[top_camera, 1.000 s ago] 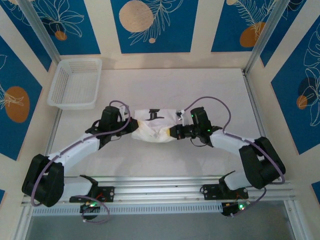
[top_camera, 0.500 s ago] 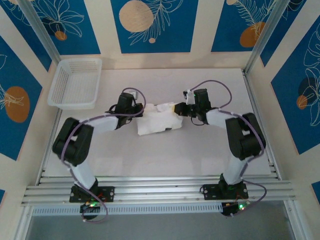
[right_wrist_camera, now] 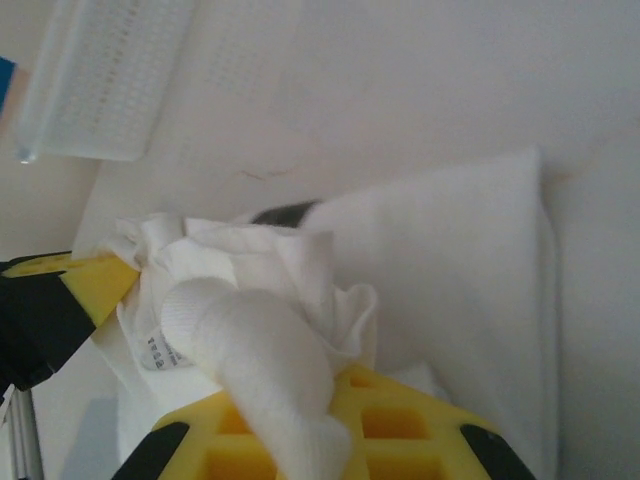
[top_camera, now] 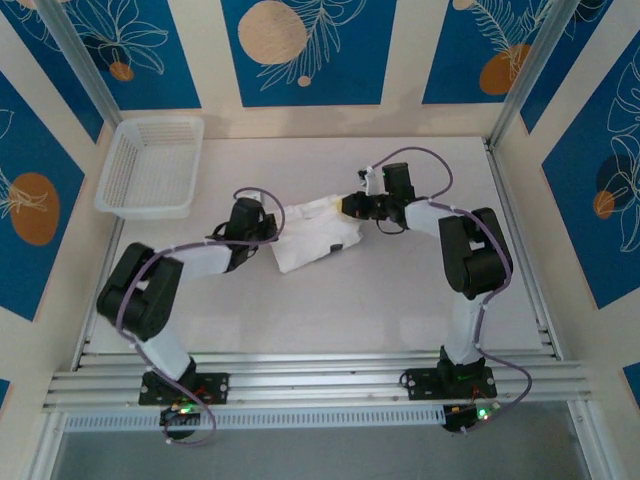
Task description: Fold the inside-out t-shirt
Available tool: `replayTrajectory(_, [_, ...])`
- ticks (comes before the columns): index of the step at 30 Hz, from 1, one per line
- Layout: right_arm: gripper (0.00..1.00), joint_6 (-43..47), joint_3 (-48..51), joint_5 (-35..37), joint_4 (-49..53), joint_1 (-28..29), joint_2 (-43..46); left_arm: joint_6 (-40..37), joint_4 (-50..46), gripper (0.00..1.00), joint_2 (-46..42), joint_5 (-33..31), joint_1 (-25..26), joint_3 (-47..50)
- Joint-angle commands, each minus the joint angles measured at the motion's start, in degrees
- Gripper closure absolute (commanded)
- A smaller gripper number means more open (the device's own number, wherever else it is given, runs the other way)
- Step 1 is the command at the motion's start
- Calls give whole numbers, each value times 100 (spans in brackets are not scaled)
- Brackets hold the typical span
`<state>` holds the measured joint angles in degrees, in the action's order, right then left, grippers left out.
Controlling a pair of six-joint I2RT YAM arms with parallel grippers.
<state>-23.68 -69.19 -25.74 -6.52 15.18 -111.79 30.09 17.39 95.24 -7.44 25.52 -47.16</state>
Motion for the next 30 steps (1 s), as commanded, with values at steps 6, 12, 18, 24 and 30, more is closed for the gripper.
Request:
replayTrajectory(6, [71, 450, -1530, 268, 1378, 203, -797, 344, -407, 91, 342, -996, -53, -80])
replayTrajectory(12, [48, 504, -2674, 691, 2560, 153, -1204, 506, -157, 68, 756, -857, -240, -418])
replayTrajectory(18, [1, 178, -2679, 532, 2646, -309, -750, 595, -411, 46, -12, -909, -589, -288])
replayTrajectory(24, [8, 78, -1809, 340, 2213, -152, 126, 734, -977, 43, -1019, 328, -681, -218])
replayTrajectory(30, [41, -280, -809, 930, 1536, 245, 451, 1169, -1443, 55, -687, 1390, 105, -443])
